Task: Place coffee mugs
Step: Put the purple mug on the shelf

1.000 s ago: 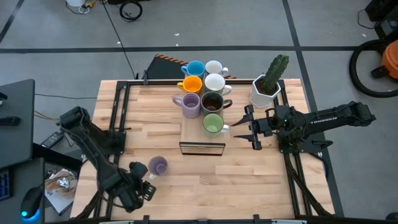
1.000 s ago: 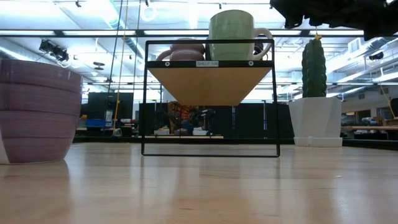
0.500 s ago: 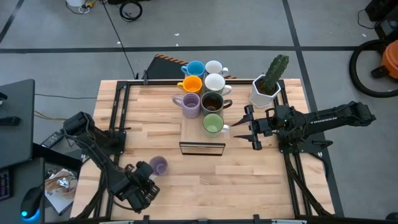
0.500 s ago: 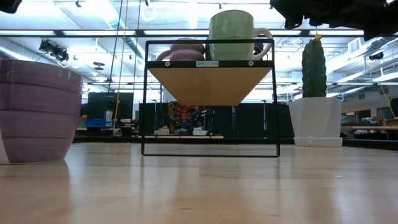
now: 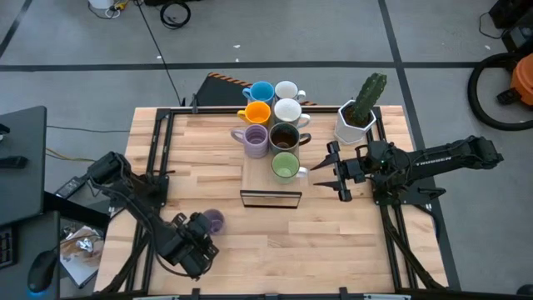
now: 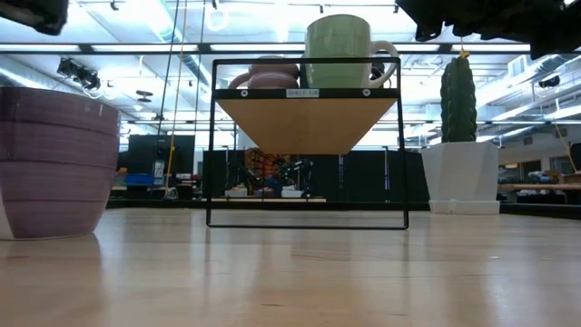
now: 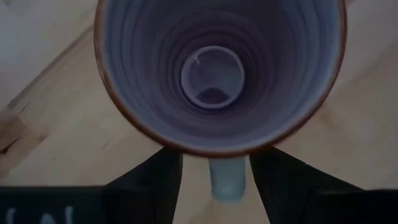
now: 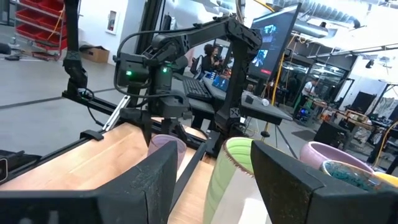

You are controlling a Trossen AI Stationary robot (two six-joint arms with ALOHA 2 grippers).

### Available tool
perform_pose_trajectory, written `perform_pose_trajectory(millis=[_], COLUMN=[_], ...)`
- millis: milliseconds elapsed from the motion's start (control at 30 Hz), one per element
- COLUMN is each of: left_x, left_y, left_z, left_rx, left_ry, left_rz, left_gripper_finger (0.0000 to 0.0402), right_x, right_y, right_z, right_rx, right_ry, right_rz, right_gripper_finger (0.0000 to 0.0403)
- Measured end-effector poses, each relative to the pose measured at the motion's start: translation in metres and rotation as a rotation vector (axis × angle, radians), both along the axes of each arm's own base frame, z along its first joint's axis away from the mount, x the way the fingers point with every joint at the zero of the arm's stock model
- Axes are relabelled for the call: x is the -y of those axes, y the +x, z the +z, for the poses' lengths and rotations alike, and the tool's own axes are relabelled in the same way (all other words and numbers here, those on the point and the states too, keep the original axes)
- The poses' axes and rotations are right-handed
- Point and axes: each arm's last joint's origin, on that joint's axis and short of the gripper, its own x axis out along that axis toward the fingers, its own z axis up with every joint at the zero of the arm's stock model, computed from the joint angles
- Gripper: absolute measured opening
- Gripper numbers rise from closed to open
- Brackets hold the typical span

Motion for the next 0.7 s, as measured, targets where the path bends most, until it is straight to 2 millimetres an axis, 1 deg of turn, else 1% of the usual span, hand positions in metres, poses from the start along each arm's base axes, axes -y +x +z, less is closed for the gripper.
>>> perform_pose_trajectory(millis=[167, 433, 467, 700], left_x=[-0.0032, -0.0051, -0.0049, -0.0060], left_y=[0.0037, 0.0053, 0.0055, 0.0051], left_z=[-0.0002, -0.0001, -0.0001, 0.0000], left_rx=[-0.025, -0.045, -0.045, -0.080], left_ry=[-0.006, 0.011, 0.011, 0.035], left_rz=[-0.025, -0.088, -0.096, -0.190], left_gripper_finger=[0.0160, 0.0069, 0.0062, 0.0062], right_x=[-0.0001, 0.0000, -0.0001, -0.0001], right_y=[0.0000, 0.0000, 0.0001, 0.0001], right_z=[-0.0001, -0.0006, -0.0010, -0.0020], right_rx=[-0.001, -0.009, -0.014, -0.034], right_ry=[0.000, 0.011, 0.015, 0.050], right_rz=[0.001, 0.001, 0.002, 0.005], right_gripper_finger=[0.0210, 0.0210, 0.0210, 0.0210])
